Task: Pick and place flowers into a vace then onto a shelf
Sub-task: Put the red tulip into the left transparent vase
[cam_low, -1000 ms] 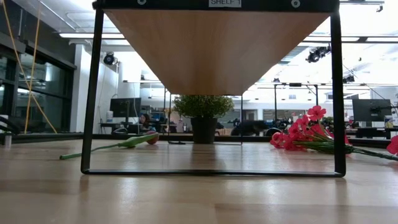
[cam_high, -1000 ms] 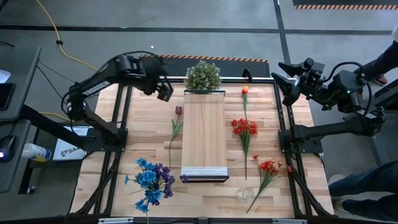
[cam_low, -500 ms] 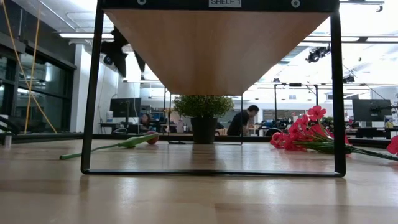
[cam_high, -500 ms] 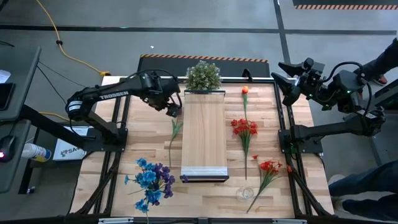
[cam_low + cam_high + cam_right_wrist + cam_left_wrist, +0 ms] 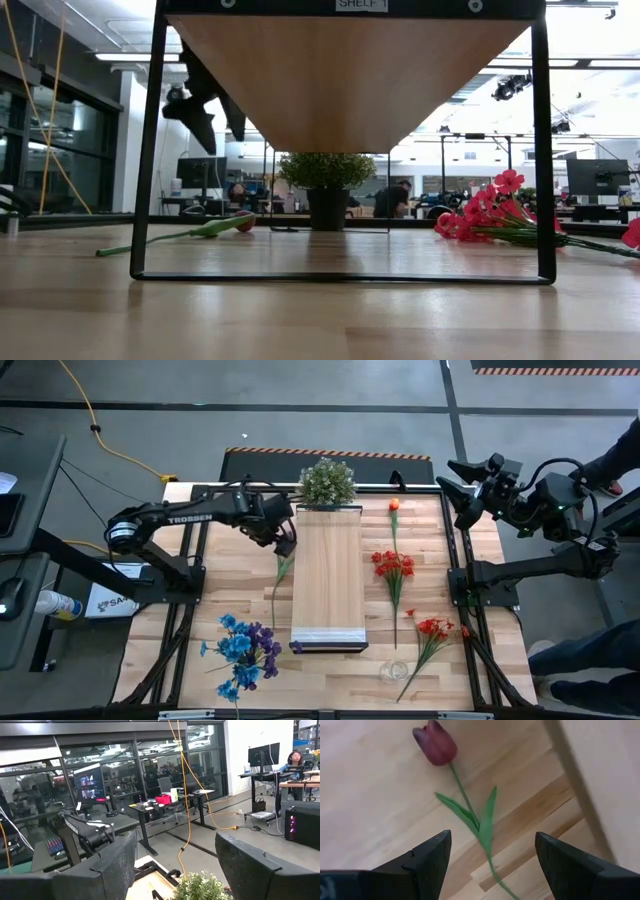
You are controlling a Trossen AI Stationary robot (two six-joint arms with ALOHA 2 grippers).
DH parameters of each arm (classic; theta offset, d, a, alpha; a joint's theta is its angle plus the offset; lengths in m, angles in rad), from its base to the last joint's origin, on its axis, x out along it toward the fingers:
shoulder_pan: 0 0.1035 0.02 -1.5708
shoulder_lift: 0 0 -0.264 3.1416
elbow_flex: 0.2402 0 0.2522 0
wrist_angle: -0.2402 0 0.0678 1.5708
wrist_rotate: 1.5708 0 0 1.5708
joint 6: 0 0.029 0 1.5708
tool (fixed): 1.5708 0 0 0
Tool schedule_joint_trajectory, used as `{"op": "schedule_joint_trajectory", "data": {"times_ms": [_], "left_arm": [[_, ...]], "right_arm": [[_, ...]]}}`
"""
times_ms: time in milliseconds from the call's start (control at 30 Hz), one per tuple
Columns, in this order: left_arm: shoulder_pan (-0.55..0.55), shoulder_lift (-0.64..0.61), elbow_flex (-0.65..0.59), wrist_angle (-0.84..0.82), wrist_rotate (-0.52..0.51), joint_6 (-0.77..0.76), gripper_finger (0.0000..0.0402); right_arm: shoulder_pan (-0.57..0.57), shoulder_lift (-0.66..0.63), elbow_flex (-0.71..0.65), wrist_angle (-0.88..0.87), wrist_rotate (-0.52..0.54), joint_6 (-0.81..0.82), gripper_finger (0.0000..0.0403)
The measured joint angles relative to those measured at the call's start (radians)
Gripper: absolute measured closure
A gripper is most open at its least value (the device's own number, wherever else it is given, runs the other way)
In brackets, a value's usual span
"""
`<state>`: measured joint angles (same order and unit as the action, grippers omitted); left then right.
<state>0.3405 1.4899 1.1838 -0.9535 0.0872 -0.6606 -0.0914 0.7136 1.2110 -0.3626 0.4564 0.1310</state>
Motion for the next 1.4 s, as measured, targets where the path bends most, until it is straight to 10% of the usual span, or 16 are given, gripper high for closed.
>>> {"op": "schedule_joint_trajectory", "data": {"times_ms": [1400], "left_arm": [[0.000,0.000,-0.426,0.485,0.173,-0.161,0.0082]], "right_arm": [[0.000,0.000,0.000,0.001,0.000,0.003,0.0141]]}}
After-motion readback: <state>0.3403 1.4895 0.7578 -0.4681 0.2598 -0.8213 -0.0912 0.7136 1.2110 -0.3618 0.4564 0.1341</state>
